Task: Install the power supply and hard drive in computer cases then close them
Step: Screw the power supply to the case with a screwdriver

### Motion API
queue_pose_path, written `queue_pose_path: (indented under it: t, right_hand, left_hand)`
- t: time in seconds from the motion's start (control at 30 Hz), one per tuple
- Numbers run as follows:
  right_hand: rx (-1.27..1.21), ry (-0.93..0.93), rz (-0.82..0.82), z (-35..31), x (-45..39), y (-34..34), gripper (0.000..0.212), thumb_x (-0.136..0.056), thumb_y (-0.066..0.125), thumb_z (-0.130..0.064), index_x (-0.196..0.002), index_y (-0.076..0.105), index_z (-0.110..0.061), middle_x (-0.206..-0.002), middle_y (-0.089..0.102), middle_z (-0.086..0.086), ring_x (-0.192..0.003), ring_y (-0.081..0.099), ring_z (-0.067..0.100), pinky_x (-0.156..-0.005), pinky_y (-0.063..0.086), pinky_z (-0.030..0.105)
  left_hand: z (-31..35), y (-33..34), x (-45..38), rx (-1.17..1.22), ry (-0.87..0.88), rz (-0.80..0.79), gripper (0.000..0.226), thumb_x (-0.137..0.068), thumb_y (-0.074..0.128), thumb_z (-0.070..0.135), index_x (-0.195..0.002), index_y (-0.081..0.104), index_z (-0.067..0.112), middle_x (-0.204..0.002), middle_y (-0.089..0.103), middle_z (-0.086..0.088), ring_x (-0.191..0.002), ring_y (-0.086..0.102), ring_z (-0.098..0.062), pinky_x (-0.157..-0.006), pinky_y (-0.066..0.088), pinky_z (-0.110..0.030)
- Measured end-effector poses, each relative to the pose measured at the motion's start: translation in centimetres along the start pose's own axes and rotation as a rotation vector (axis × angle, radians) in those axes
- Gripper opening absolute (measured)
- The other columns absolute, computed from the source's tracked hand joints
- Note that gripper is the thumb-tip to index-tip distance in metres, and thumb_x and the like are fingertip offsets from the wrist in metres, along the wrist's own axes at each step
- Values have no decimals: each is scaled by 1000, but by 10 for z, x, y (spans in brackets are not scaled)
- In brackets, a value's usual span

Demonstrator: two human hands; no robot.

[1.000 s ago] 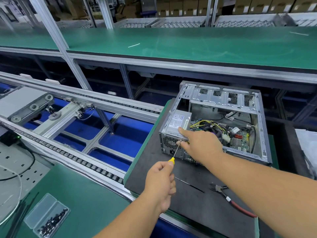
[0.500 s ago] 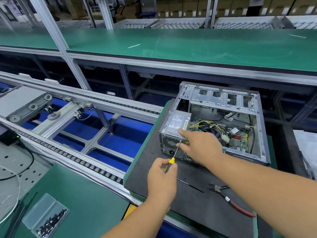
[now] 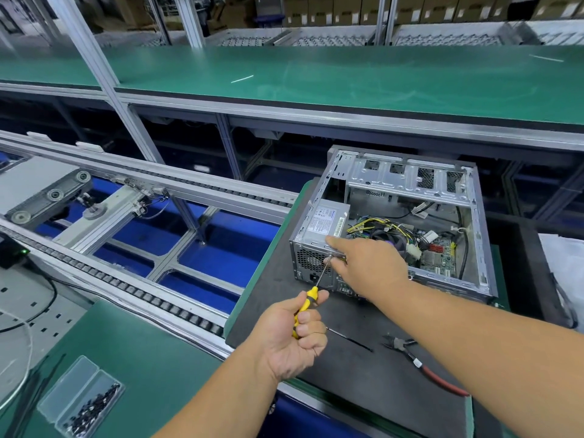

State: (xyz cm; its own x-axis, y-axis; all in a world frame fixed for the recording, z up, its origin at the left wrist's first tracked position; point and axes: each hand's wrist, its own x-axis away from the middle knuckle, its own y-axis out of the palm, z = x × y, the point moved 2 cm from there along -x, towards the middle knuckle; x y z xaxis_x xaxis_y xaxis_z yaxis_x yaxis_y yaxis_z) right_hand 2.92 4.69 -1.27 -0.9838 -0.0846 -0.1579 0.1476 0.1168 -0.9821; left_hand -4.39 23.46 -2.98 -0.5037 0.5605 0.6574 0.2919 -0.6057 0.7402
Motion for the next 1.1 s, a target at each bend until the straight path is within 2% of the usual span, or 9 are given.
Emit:
queue_pose_path:
  t: [0.13, 0.23, 0.33, 0.43, 0.57, 0.7, 0.8, 0.97, 1.1]
  right_hand:
    - [18, 3, -20, -1, 1, -2, 47, -101, 46, -54, -147, 43, -47, -103, 74, -2, -86, 71, 30, -67, 58, 39]
    - [40, 7, -34, -3, 1, -4, 47, -101, 45, -53, -148, 42, -47, -105, 75, -1, -88, 71, 30, -70, 58, 39]
    - [27, 17, -46, -3, 1, -5, 48, -101, 45, -54, -149, 42, -46, -107, 75, -1, -92, 71, 30, -73, 59, 39]
    - [20, 22, -54, -3, 1, -5, 50, -100, 46, -56, -149, 41, -47, -105, 76, -1, -90, 72, 30, -71, 59, 39]
    - [18, 28, -60, -2, 1, -5, 50, -100, 45, -58, -149, 40, -48, -105, 76, -2, -91, 72, 29, -71, 59, 39]
    - [9, 37, -60, -2, 1, -5, 48, -100, 45, -57, -148, 42, -49, -108, 75, -1, -93, 71, 29, -73, 59, 40]
    - [4, 42, -61, -2, 0, -5, 47, -100, 45, -56, -147, 43, -49, -109, 75, -1, -94, 71, 30, -74, 58, 40]
    - [11, 35, -63, -2, 1, -4, 48, -101, 45, -56, -148, 41, -49, -107, 74, -1, -91, 71, 29, -71, 59, 39]
    - [13, 30, -56, -1, 0, -3, 48, -101, 44, -56, -148, 42, -48, -106, 75, -1, -91, 71, 28, -71, 59, 38]
  left_hand:
    - [-7, -3, -8, -98, 101, 66, 28, -105, 51, 26, -108, 68, 5, -60, 31, 3, -45, 23, -11, -43, 16, -22]
    - [-8, -3, -12, -562, 447, 296, 19, -105, 50, 23, -107, 64, 10, -60, 38, 0, -48, 25, -14, -46, 19, -24]
    - [-7, 3, -5, -1176, 819, 523, 10, -101, 57, 27, -93, 61, 29, -68, 59, 9, -54, 48, -12, -53, 36, -24]
    - [-12, 6, -2, -1325, 949, 623, 14, -99, 60, 26, -89, 55, 36, -78, 64, 11, -72, 58, 2, -55, 36, -17]
    - [-15, 3, -9, -1309, 966, 639, 19, -96, 63, 24, -88, 54, 38, -68, 57, 11, -59, 54, 1, -49, 35, -16]
    - [-15, 5, -11, -1151, 905, 513, 12, -94, 62, 24, -85, 58, 30, -54, 48, 11, -45, 39, -5, -42, 32, -15]
    - [-14, 13, -13, -849, 671, 441, 11, -97, 58, 21, -86, 58, 20, -55, 43, 3, -46, 32, -13, -41, 25, -22]
    - [-11, 17, -5, -212, 159, 156, 19, -104, 53, 23, -103, 66, 10, -61, 38, 1, -47, 26, -11, -44, 16, -21]
    - [-7, 11, -3, 2, 6, -2, 27, -102, 53, 25, -103, 70, 4, -62, 34, 4, -44, 28, -10, -40, 18, -21]
